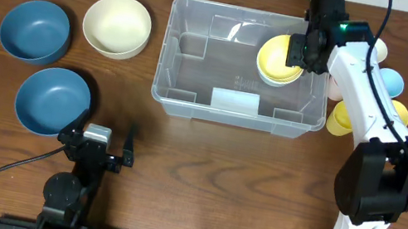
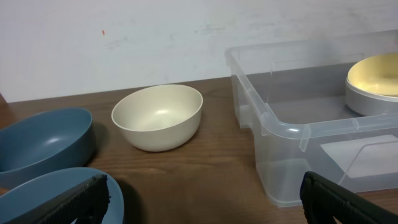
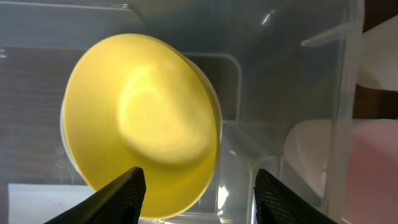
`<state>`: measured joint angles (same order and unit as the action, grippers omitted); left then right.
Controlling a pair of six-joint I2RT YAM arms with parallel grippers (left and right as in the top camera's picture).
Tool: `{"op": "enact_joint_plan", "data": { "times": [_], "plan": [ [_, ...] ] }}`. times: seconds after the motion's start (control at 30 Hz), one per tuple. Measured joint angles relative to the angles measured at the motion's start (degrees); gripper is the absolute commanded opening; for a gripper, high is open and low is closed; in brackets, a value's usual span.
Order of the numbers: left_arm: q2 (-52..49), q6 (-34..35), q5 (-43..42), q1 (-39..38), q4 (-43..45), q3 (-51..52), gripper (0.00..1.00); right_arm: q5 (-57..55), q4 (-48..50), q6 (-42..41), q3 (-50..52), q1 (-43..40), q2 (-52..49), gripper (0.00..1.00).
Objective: Pack container
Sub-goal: 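Lift the yellow bowl and lower it onto the stacked bowls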
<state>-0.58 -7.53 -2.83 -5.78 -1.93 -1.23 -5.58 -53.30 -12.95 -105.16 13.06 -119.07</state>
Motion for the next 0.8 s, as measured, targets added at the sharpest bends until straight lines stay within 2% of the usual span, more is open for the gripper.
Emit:
{"op": "enact_joint_plan", "data": {
  "times": [0.8],
  "plan": [
    [0.00,0.00,0.00,0.00,0.02,0.00,0.98,2.10,5.07,1.53,2.51,1.31,-3.39,0.52]
  ]
}}
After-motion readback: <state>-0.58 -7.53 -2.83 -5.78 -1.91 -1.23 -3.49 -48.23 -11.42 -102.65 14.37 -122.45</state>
